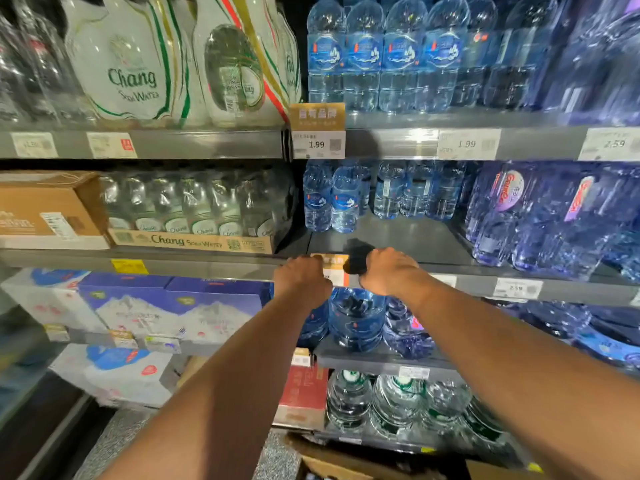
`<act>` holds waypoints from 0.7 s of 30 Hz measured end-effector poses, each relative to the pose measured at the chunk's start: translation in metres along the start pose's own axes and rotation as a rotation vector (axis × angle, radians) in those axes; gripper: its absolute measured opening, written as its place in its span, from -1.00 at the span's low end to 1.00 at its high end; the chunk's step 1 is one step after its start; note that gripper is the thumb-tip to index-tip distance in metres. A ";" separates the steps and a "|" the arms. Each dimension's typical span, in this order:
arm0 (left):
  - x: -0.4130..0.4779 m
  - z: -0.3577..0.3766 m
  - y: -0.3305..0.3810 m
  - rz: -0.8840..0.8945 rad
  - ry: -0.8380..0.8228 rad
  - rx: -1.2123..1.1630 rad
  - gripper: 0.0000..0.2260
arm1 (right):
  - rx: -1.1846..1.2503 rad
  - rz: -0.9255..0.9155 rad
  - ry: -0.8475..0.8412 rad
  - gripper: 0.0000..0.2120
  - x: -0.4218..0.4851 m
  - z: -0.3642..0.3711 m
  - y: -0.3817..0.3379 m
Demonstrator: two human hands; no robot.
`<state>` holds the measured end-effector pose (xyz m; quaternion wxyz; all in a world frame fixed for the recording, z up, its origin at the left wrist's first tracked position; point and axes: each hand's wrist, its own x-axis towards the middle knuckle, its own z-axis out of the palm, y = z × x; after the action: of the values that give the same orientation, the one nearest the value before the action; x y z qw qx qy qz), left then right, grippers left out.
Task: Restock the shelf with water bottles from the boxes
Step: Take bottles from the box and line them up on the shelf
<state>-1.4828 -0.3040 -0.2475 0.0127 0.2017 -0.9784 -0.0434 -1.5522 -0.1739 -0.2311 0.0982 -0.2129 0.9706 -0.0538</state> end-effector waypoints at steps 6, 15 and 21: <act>-0.056 0.028 -0.025 0.080 -0.091 0.012 -0.73 | -0.031 0.000 -0.065 -0.60 -0.047 0.052 -0.015; -0.134 0.091 -0.055 0.174 -0.225 0.097 -0.67 | -0.038 0.040 -0.200 -0.73 -0.124 0.138 -0.033; -0.152 0.140 -0.053 0.171 -0.332 0.051 -0.69 | -0.054 0.074 -0.301 -0.71 -0.139 0.188 -0.024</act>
<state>-1.3288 -0.2809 -0.3927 -0.1506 0.1081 -0.9814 -0.0503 -1.3788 -0.1483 -0.3881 0.2388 -0.1854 0.9532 0.0083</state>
